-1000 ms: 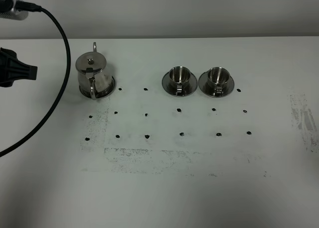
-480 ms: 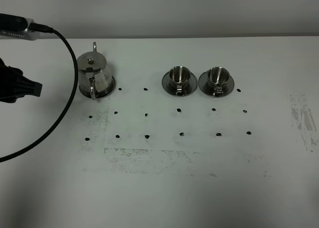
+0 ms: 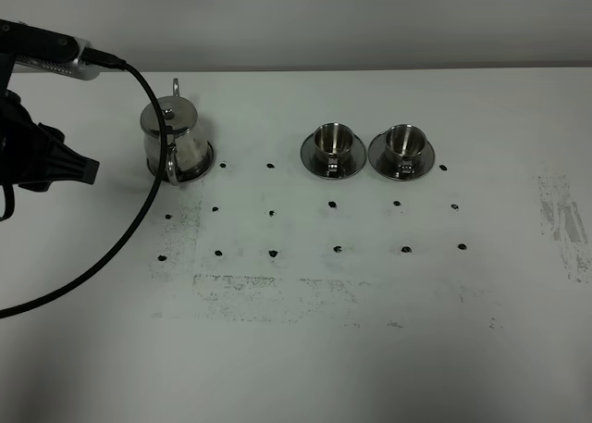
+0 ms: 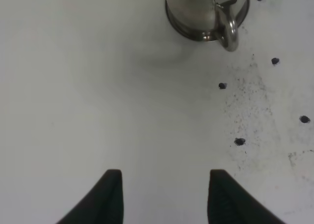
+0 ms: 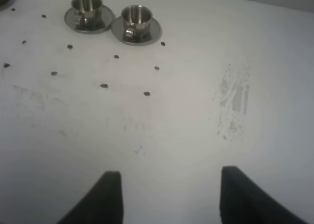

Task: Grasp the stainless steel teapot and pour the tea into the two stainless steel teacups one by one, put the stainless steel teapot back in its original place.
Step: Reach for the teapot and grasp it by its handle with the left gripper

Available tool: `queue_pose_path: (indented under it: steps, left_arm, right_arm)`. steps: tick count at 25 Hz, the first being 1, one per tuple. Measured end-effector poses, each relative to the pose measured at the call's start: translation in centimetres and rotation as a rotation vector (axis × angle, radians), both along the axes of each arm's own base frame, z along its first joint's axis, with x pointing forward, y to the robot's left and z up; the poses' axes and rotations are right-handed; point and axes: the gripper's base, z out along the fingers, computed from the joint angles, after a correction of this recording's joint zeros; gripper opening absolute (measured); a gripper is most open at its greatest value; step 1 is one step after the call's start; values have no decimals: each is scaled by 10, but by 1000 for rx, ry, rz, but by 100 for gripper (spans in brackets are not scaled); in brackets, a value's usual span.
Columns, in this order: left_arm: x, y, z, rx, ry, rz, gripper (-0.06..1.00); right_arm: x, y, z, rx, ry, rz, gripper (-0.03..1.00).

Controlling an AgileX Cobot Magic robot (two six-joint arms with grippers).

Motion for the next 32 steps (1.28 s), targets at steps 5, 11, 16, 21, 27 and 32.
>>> queue_pose_path:
  steps: [5,11,16,21,27,32]
  left_arm:
    - [1,0,0,-3,-14,-3,40]
    - [1,0,0,-2,-11,-3,40]
    - [3,-1,7,-4,-22,0,39]
    - [3,0,10,-5,-17,8,39]
    - [4,-3,21,-35,-8,21,39]
    - [18,-23,14,-81,87,3,39]
  right_arm:
    - [0,1,0,1,-1,-34,47]
    - [0,1,0,1,-1,-62,47]
    - [0,1,0,1,-1,-62,47]
    - [0,1,0,1,-1,-62,47]
    - [0,1,0,1,-1,-62,47]
    - [0,1,0,1,-1,-62,47]
